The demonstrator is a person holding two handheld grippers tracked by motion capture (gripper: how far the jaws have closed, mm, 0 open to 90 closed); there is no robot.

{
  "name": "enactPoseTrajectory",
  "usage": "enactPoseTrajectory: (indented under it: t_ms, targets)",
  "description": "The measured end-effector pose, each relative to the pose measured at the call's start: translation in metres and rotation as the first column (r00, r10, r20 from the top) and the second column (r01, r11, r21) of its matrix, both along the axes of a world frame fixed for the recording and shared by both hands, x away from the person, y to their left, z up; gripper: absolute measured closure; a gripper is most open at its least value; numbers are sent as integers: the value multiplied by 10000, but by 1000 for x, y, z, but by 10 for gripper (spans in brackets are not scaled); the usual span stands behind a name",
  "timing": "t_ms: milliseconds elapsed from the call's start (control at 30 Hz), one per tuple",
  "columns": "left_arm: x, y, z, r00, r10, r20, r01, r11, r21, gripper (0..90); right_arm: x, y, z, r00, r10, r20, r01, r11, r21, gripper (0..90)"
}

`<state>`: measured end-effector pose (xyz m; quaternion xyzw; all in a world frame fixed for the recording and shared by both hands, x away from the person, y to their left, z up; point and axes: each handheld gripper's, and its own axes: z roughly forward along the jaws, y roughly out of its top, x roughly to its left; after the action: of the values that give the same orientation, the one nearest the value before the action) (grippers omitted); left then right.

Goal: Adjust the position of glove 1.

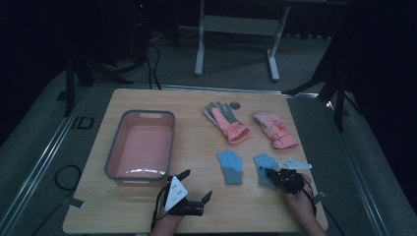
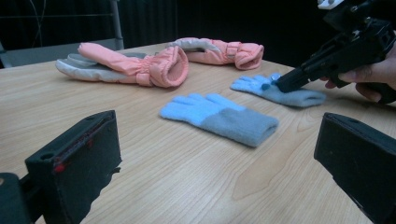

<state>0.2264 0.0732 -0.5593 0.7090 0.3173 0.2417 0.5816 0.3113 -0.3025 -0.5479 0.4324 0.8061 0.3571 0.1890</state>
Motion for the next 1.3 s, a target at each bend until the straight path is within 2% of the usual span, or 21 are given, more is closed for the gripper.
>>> enactPoseTrajectory:
  t_ms: [67,167,333,400,467,533,700,867,1100,1233,1300]
  targets:
    - [0,0,0,10000,1,-14,-1,10000,0,6,0,0,7,9997,-74,211,75,10000,-10,878]
    - [0,0,0,10000,-9,0,9,10000,14,7,1,1,23,9986,-119,520,101,9994,335,879]
    - [0,0,0,10000,-1,-2,1,10000,-3,6,4,12,54,9931,441,1087,-528,9955,781,878]
    - [0,0,0,10000,-9,-16,9,10000,-5,6,5,19,64,9907,673,1183,-780,9930,883,878]
    - [0,0,0,10000,-12,-15,12,10000,0,6,5,24,68,9885,782,1292,-909,9913,949,878]
    - [0,0,0,10000,-8,-7,8,10000,2,6,7,39,74,9836,1188,1359,-1318,9871,912,878]
    - [0,0,0,10000,3,-7,-3,10000,-3,6,9,64,73,9754,1839,1216,-1957,9762,939,878]
    - [0,0,0,10000,-2,-3,2,10000,1,6,11,83,66,9682,2269,1052,-2357,9685,807,878]
    - [0,0,0,10000,-5,-12,5,10000,13,6,17,94,49,9669,2503,490,-2532,9650,685,877]
    - [0,0,0,10000,-5,-17,5,10000,31,7,18,97,42,9655,2583,326,-2600,9631,702,876]
    - [0,0,0,10000,-2,-5,2,10000,21,7,18,98,39,9665,2552,260,-2563,9650,553,876]
